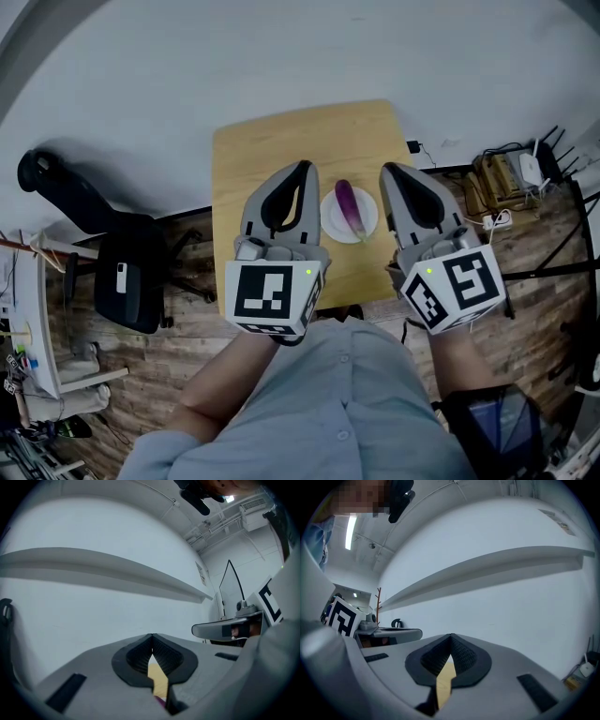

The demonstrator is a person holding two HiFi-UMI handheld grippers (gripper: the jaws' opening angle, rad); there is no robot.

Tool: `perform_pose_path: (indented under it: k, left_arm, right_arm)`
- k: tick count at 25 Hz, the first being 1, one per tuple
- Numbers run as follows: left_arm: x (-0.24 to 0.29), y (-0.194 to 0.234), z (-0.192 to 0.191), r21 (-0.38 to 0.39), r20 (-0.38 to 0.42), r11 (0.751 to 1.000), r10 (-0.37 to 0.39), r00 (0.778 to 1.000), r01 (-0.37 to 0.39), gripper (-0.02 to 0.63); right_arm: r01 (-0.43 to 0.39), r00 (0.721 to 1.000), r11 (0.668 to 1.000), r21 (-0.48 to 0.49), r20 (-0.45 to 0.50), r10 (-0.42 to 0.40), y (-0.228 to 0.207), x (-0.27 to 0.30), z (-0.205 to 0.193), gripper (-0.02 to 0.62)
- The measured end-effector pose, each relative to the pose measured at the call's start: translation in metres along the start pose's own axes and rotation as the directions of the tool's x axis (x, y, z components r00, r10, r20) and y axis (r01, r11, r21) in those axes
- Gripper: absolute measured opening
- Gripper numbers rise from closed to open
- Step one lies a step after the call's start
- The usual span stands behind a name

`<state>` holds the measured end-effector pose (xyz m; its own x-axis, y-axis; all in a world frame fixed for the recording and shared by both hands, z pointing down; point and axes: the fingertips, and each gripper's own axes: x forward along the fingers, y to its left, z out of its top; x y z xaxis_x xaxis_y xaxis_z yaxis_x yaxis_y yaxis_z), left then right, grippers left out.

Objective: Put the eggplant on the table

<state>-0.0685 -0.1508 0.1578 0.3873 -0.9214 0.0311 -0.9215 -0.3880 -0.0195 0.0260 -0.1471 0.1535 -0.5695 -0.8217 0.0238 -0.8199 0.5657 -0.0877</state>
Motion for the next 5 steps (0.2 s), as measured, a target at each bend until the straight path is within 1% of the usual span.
perform_pose_path:
  k: [5]
  left_arm:
    - [0.0043,0.0017,-0.0022,0.002,-0.003,1.0,-0.007,1.0,0.007,0.006]
  right_arm:
    - [0.002,1.0,1.0,-0.003,0.0,-0.002,-0.0012,0.0056,-0.0019,0.0]
